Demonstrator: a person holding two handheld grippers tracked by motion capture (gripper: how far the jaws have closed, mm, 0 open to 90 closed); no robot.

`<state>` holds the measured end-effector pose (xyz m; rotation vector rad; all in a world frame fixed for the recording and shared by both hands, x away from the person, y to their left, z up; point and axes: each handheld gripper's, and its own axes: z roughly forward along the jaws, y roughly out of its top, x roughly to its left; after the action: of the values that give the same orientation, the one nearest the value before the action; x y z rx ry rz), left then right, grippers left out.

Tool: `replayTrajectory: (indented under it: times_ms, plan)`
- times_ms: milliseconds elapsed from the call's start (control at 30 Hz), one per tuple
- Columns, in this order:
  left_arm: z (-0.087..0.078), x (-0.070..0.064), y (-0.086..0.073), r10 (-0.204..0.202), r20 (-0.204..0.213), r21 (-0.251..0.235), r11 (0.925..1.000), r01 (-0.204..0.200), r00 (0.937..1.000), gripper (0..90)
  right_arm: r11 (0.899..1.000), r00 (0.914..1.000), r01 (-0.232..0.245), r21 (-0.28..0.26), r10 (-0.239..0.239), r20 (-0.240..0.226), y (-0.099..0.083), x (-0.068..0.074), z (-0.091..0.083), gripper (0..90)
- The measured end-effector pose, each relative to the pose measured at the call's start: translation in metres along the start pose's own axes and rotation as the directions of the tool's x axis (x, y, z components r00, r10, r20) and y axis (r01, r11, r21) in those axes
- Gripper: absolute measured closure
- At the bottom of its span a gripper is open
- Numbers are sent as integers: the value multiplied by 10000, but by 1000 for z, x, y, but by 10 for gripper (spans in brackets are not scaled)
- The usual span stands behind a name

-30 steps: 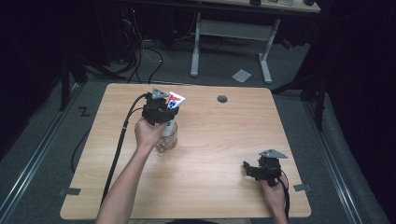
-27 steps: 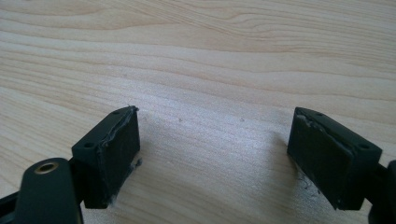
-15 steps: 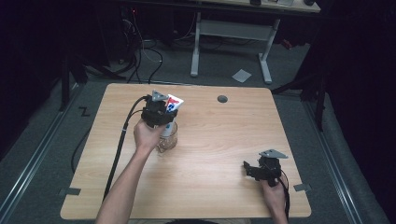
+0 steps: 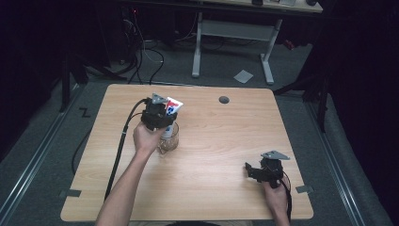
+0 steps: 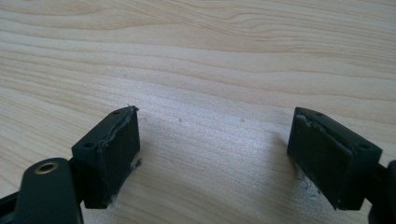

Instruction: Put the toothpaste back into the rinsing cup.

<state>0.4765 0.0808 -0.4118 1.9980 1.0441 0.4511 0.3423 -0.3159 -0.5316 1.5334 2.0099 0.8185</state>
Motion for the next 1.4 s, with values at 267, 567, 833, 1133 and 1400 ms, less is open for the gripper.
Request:
replayTrajectory:
  times_ms: [267,567,833,1133,1400]
  plan:
    - [-1,1,-5,-25,-85,66,10000,26,10000,626,10000,10000,-1,-1,1,-1,0,0,0,168]
    - [0,-2,-8,276,-308,210,9994,-270,9991,624,10000,10000,8,-4,-8,-3,0,0,0,167]
    - [0,-3,-13,169,-191,266,9995,-164,9997,624,10000,10000,8,-5,-8,-3,0,0,0,168]
    - [0,-2,-19,118,-179,283,9995,-113,9998,622,10000,10000,-3,-7,3,-1,0,0,0,168]
    - [1,-3,-24,70,-190,270,9996,-65,9998,621,10000,10000,3,-10,-3,-3,0,0,0,168]
